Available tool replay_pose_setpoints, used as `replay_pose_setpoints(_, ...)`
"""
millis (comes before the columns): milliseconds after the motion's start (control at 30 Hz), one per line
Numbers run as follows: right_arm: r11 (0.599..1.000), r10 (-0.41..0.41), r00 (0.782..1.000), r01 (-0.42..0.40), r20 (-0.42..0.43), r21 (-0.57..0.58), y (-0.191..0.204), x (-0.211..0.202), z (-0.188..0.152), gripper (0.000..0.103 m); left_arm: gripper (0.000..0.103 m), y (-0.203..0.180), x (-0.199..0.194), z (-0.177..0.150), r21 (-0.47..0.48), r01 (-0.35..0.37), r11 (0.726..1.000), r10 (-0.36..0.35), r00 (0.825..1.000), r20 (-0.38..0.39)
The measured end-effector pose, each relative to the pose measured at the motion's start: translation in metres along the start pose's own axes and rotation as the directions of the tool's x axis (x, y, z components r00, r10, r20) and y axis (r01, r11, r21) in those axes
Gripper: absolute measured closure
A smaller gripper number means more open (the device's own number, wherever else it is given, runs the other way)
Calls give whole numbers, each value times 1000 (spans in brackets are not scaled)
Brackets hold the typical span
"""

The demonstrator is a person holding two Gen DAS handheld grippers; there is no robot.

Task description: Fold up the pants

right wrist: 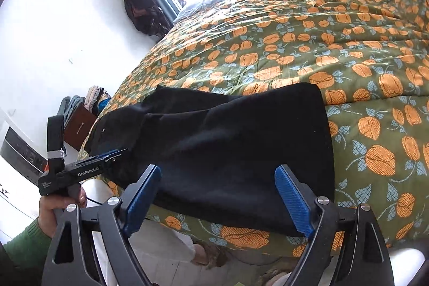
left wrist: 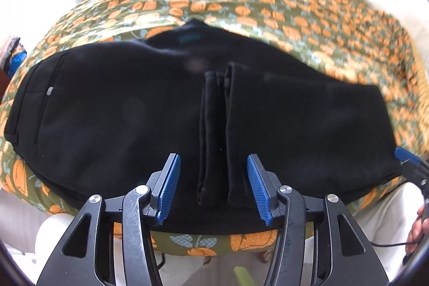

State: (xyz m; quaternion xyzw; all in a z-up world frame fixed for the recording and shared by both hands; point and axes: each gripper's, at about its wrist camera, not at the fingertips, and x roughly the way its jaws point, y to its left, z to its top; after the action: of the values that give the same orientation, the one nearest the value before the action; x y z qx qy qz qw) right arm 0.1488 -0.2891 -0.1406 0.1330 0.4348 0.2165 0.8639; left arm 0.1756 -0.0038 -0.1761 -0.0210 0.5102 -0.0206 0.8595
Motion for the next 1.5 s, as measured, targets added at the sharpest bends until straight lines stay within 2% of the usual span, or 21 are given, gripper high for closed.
replay_pose_setpoints(33, 1000, -16, 999, 16, -45, -5, -2, 12, -5, 16, 49, -2, 3, -2, 7, -5, 1000, 5, 1000, -8)
replay_pose_setpoints(100, 998, -64, 982, 65, -177, 2, -14, 39, -15, 16, 47, -4, 0, -3, 10, -14, 1000, 14, 1000, -5)
replay_pose_setpoints(133, 997, -70, 978, 72, -199, 1, -17, 43, -17, 16, 43, -5, -2, -2, 18, -26, 999, 26, 1000, -1)
replay_pose_setpoints(233, 998, -64, 984, 58, -166, -37, -7, 30, 3, 17, 40, -8, -5, -3, 42, -54, 998, 54, 998, 15)
replay_pose_setpoints(333, 995, -74, 992, 65, -107, -81, 0, 18, 41, 17, 41, -9, -4, -4, 41, -58, 997, 58, 998, 9)
replay_pose_setpoints(400, 995, -78, 993, 71, -86, -71, -3, 18, 59, 16, 40, -10, -4, -5, 45, -61, 997, 61, 998, 10)
replay_pose_setpoints(467, 995, -89, 991, 84, -99, -48, -11, 29, 71, 16, 40, -11, -4, -5, 54, -65, 996, 65, 998, 10)
replay_pose_setpoints(533, 993, -116, 981, 117, -154, -5, -26, 53, 72, 16, 38, -13, -3, -5, 61, -66, 996, 66, 998, 5)
replay_pose_setpoints(633, 990, -96, 964, 119, -249, 77, -57, 79, 63, 16, 36, -14, 0, -6, 65, -60, 996, 60, 998, 1)
replay_pose_setpoints(767, 990, -95, 975, 115, -200, 87, -55, 63, 61, 16, 35, -11, 1, -8, 43, -37, 998, 37, 999, 2)
replay_pose_setpoints(867, 989, -17, 994, 33, -111, 143, -50, 25, 53, 16, 33, -7, 0, -12, 13, -9, 1000, 9, 1000, 0)
replay_pose_setpoints(967, 976, 50, 997, -37, -57, 216, -44, -4, 24, 16, 27, -7, 1, -14, 10, -12, 1000, 12, 1000, 4)
replay_pose_setpoints(1033, 957, 91, 994, -69, -66, 283, -48, -5, -3, 16, 23, -8, 2, -14, 10, -17, 1000, 17, 1000, -1)
replay_pose_setpoints(1100, 945, 86, 987, -38, -134, 325, -56, 13, -25, 17, 23, -7, 0, -13, 4, -11, 1000, 11, 1000, -13)
replay_pose_setpoints(1133, 939, 85, 987, -33, -137, 342, -59, 17, -32, 17, 23, -4, -3, -12, -1, -8, 1000, 8, 1000, -21)
replay_pose_setpoints(1200, 941, 69, 994, -37, -86, 335, -56, 7, -32, 17, 21, 11, -16, -9, -36, 4, 999, -5, 1000, -12)
replay_pose_setpoints(1267, 959, 28, 999, -18, -32, 282, -44, -8, -29, 16, 18, 39, -30, -3, -102, 21, 995, -19, 1000, 21)
replay_pose_setpoints(1333, 979, -15, 1000, 12, 12, 205, -30, -21, -31, 15, 12, 86, -40, 10, -203, 15, 979, -6, 999, 47)
replay_pose_setpoints(1400, 991, -49, 999, 47, 18, 126, -22, -24, -39, 15, 11, 138, -44, 22, -329, 36, 944, -18, 998, 58)
replay_pose_setpoints(1467, 994, -64, 998, 65, -7, 92, -19, -22, -50, 15, 11, 198, -43, 32, -457, 58, 888, -25, 997, 78)
replay_pose_setpoints(1500, 994, -58, 998, 60, -17, 96, -19, -20, -53, 15, 11, 227, -42, 36, -506, 42, 861, 3, 996, 87)
